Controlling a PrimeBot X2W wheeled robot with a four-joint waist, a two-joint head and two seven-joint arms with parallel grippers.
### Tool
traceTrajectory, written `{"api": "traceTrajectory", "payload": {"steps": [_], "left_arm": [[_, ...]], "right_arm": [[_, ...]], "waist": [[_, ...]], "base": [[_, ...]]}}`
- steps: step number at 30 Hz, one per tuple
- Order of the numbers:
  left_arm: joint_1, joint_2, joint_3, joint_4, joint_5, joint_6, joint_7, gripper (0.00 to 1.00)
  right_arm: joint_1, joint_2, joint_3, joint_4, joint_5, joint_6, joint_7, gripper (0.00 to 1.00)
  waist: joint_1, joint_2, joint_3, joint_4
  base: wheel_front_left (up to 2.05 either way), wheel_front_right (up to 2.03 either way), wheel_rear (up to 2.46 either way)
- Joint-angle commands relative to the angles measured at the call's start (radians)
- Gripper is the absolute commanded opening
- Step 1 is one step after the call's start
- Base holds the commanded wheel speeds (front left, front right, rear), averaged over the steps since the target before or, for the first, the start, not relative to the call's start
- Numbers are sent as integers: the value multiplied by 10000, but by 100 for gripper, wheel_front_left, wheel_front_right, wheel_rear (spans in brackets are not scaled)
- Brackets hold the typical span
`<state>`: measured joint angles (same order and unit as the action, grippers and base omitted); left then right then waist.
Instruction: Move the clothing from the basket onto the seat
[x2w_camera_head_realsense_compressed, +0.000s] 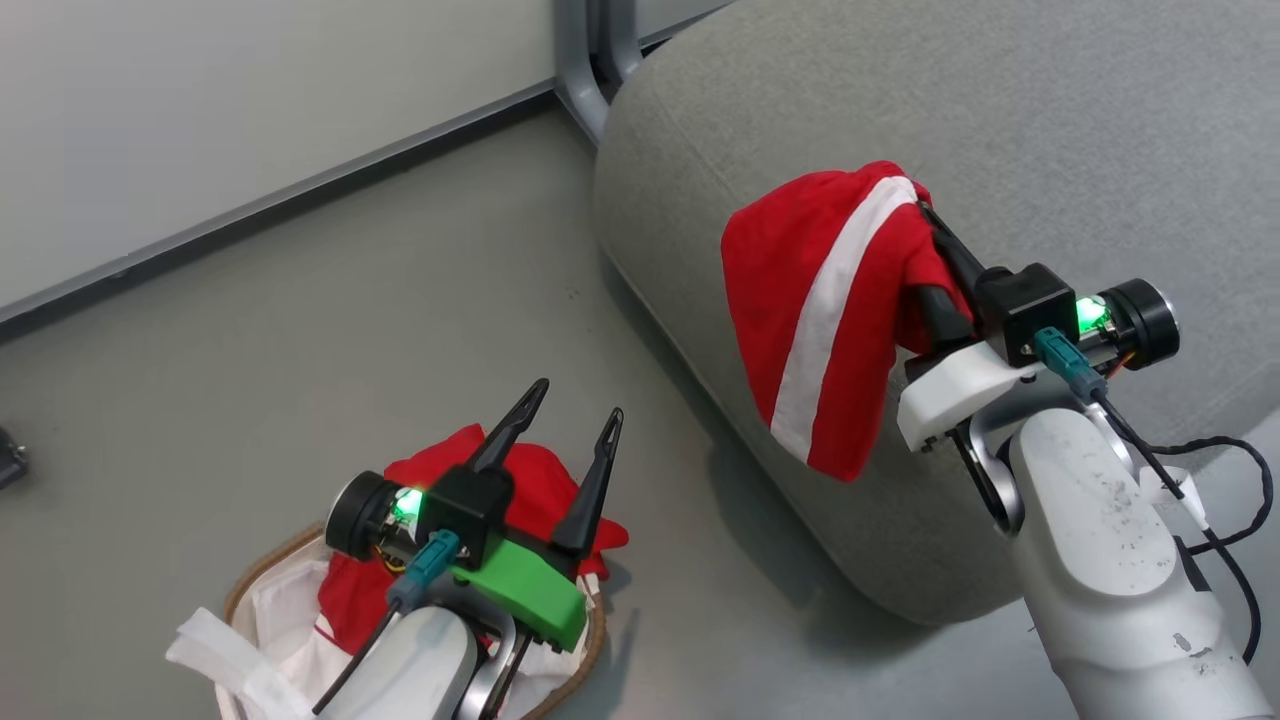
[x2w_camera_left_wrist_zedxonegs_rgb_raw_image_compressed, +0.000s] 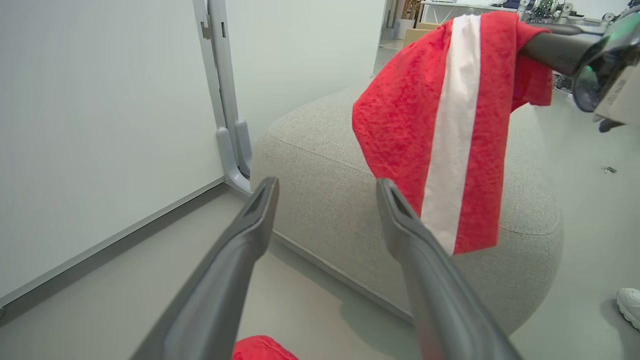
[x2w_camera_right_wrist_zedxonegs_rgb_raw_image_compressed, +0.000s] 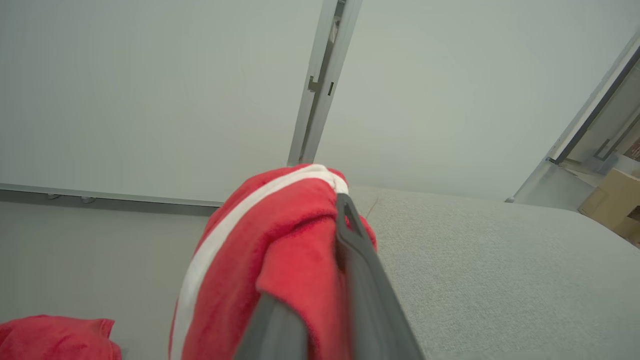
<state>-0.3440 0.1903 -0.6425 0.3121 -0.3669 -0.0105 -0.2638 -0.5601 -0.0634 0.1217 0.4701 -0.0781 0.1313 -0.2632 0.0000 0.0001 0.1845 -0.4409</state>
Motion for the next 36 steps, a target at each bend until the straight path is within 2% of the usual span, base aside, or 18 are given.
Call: {"api": "traceTrajectory", "payload": {"steps": [1, 8, 14, 17, 20, 27, 31, 36], "left_arm": [[-175, 98, 13, 20, 59, -45, 18, 100], [-360, 167, -154, -95, 150, -87, 87, 100], [-650, 374, -314, -338, 374, -124, 323, 100], [-747, 432, -399, -519, 445, -98, 425, 100], [-880, 497, -450, -812, 524, -76, 491, 100], [-1497, 606, -647, -1459, 911, -157, 762, 100], [-1839, 546, -832, -1789, 1080, -260, 736, 100], [-2139, 516, -940, -2077, 1221, -268, 775, 100]], "right_arm": [[153, -11, -47, -69, -28, -10, -25, 0], [48, -126, -373, -66, 83, -10, -25, 0], [-943, -1000, -887, 61, 216, -10, -25, 0], [-1756, -1851, -1026, 379, 133, -12, -24, 0], [-2621, -2424, -1217, 708, 210, -12, 132, 0], [-4892, -4632, -1826, 1445, 650, -13, 1294, 0], [-5651, -5802, -2118, 1732, 572, -12, 1925, 0], [-6053, -6265, -2527, 2070, 351, -12, 2316, 0]], "waist": [[0, -1, 490, -549], [0, -1, 847, -323], [0, -1, 1483, 346], [0, -1, 1844, 740], [0, -1, 2213, 1109], [0, -1, 3385, 2364], [0, -1, 4052, 2998], [0, -1, 4790, 3522]], "base": [[0, 0, 0], [0, 0, 0], [0, 0, 0], [0, 0, 0], [0, 0, 0], [0, 0, 0], [0, 0, 0], [0, 0, 0]]}}
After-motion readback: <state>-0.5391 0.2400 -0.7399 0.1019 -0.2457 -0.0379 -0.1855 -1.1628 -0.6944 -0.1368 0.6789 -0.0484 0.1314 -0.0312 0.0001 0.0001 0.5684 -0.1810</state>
